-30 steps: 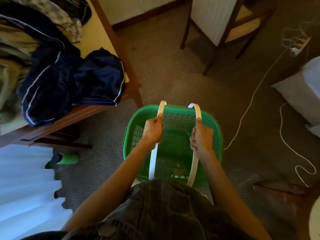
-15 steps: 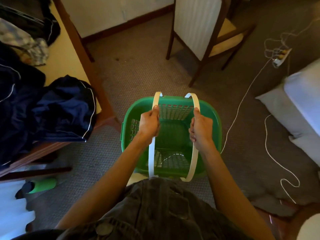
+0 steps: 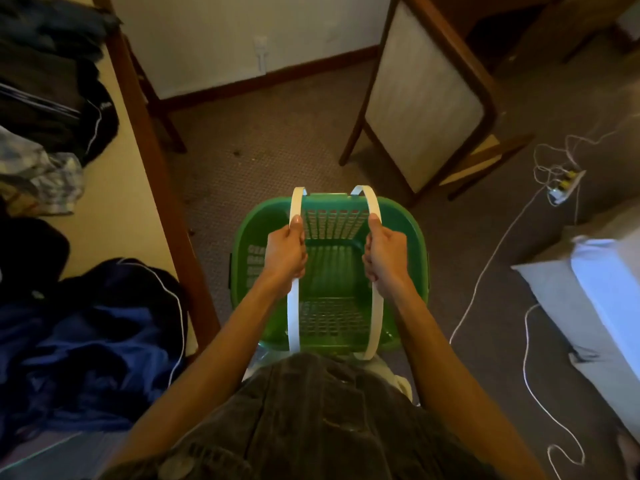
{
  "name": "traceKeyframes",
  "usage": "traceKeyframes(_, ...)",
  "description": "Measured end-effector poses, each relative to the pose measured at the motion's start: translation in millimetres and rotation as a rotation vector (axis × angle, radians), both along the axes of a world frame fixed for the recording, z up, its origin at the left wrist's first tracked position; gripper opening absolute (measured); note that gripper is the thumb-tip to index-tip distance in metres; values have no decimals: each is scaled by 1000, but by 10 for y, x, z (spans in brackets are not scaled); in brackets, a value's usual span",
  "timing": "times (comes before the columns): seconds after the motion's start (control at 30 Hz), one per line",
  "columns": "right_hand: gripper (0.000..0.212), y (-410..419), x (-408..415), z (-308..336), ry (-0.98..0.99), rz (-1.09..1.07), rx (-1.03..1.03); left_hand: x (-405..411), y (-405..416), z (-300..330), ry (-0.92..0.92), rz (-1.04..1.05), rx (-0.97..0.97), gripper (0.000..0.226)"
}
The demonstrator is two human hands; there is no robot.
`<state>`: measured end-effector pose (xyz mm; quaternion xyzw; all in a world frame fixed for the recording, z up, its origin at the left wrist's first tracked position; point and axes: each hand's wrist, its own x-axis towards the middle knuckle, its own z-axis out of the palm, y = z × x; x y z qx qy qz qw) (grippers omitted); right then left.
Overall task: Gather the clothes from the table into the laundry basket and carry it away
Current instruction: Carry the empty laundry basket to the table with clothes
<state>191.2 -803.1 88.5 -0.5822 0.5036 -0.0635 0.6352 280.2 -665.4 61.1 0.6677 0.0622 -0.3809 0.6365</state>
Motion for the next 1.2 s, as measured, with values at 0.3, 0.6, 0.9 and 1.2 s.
traceKeyframes(0.3,45,-628,1540,-168,-65,89,12,1400,-524,-46,-27,113,13,40)
traceKeyframes(0.6,40,-1428,3235,-180,-47,231,51,2851,-1218,128,-41,278,81,38)
traceKeyframes(0.9,39,-1903,4909,-243,-76,364,75,4438,-1528,-5,-16,377,85,37)
traceKeyframes(1.2,42,-2061,6767,-805,54,375,64,6329,-1506,-670,128,316,55,32)
